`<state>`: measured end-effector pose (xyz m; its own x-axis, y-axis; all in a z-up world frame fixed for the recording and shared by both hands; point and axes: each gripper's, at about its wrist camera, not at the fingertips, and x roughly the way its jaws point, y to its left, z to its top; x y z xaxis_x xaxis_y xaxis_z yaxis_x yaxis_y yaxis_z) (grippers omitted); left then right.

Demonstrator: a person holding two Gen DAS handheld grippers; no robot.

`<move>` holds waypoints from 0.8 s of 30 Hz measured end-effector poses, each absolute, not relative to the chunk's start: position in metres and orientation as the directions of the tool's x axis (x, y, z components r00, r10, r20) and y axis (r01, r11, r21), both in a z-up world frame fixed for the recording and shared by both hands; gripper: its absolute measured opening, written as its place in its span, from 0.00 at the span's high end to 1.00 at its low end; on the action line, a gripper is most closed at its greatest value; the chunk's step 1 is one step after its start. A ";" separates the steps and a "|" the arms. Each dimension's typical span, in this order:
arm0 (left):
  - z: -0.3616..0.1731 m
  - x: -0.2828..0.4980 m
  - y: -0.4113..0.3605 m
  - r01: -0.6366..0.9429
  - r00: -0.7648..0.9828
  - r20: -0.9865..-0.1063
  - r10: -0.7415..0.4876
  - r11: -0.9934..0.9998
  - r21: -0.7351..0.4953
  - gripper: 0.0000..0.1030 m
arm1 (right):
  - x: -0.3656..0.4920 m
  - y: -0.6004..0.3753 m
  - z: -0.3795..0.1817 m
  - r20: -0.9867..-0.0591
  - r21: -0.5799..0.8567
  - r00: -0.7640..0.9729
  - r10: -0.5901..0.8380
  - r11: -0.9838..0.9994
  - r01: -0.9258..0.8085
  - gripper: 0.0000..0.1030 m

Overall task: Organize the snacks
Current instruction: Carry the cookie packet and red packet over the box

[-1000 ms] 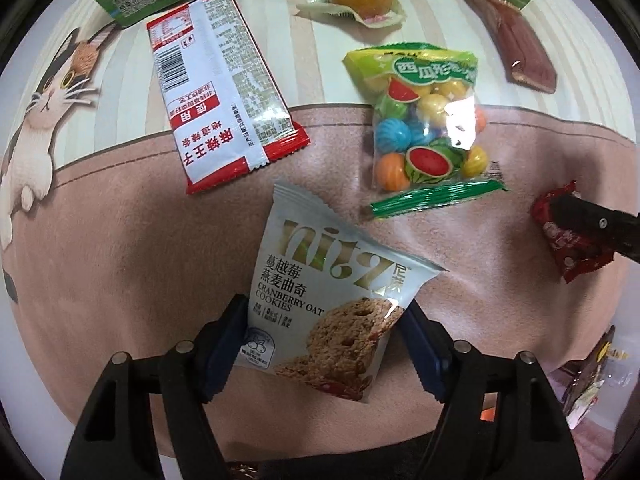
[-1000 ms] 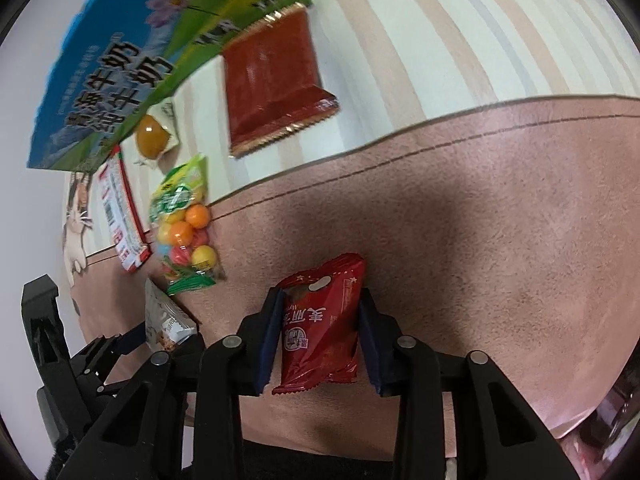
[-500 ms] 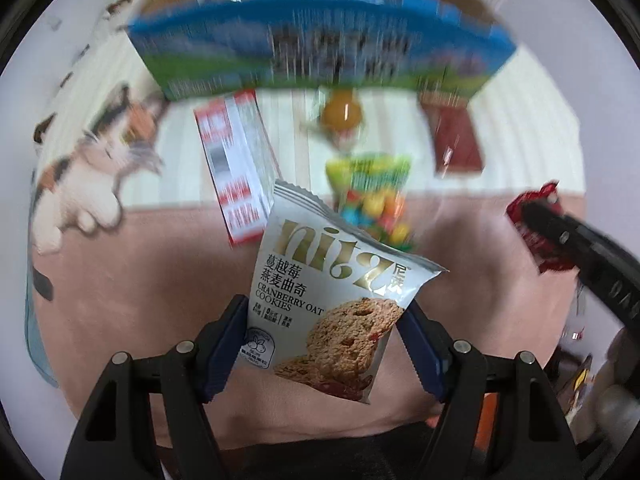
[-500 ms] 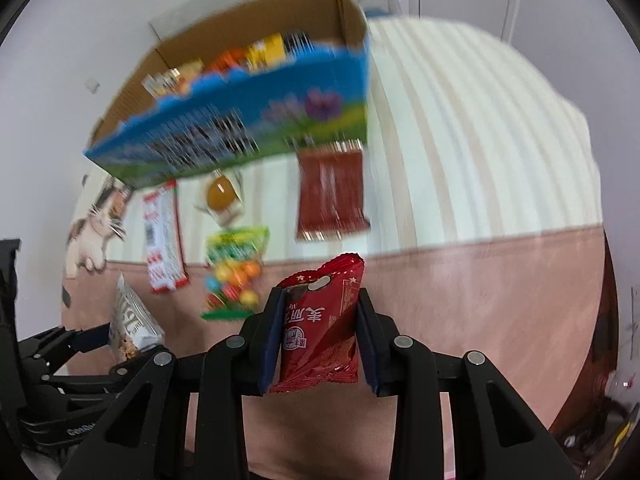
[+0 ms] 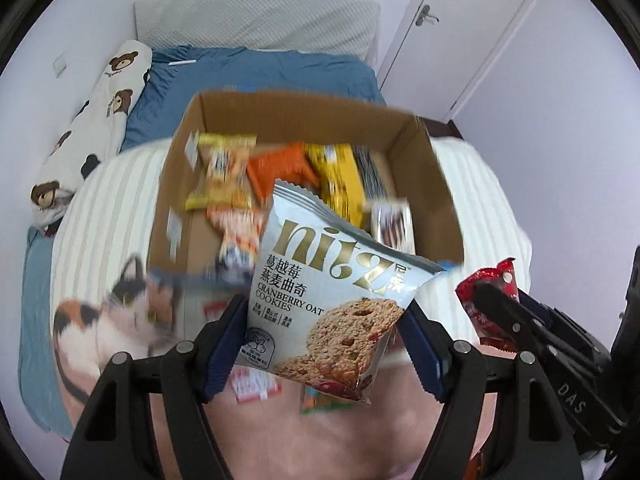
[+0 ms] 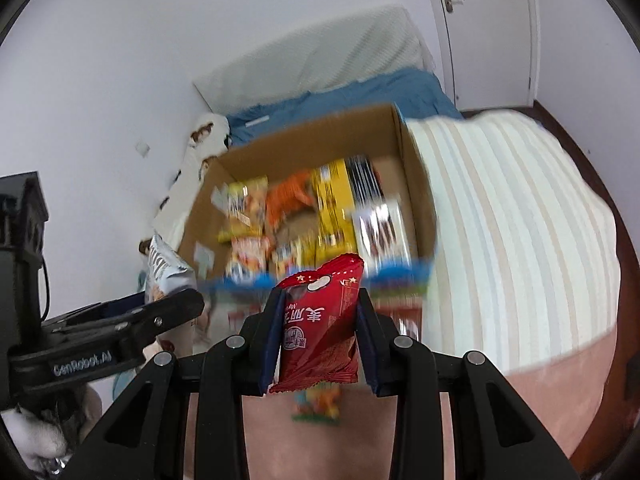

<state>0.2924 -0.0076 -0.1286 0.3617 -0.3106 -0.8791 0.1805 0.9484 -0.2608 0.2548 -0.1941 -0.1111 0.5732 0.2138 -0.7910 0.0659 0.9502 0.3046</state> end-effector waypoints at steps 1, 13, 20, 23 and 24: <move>-0.126 0.307 -0.009 0.175 0.362 -0.878 -0.314 0.948 -0.267 0.29 | 0.270 -0.195 -0.105 -0.785 0.295 0.584 0.206 0.954 0.060 0.65; -0.176 0.441 -0.020 0.088 0.206 -0.937 -0.283 0.959 -0.270 0.29 | 0.427 -0.230 -0.139 -0.864 0.246 0.479 0.152 0.959 0.140 0.65; -0.219 0.475 -0.029 0.058 0.133 -0.962 -0.240 0.971 -0.234 0.29 | 0.477 -0.240 -0.178 -0.916 0.195 0.384 0.118 0.966 0.168 0.59; -0.237 0.483 -0.035 0.049 0.069 -0.972 -0.223 0.974 -0.220 0.28 | 0.486 -0.241 -0.191 -0.936 0.171 0.337 0.098 0.966 0.194 0.14; -0.242 0.485 -0.037 0.057 0.056 -0.976 -0.212 0.976 -0.209 0.23 | 0.487 -0.241 -0.192 -0.934 0.194 0.336 0.123 0.963 0.186 0.14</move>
<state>0.4848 -0.0369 -0.2423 0.0563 -0.2118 -0.9757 0.0574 0.9763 -0.2087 0.4872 -0.2410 -0.1925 0.3363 0.1229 -0.9337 0.1859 0.9633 0.1937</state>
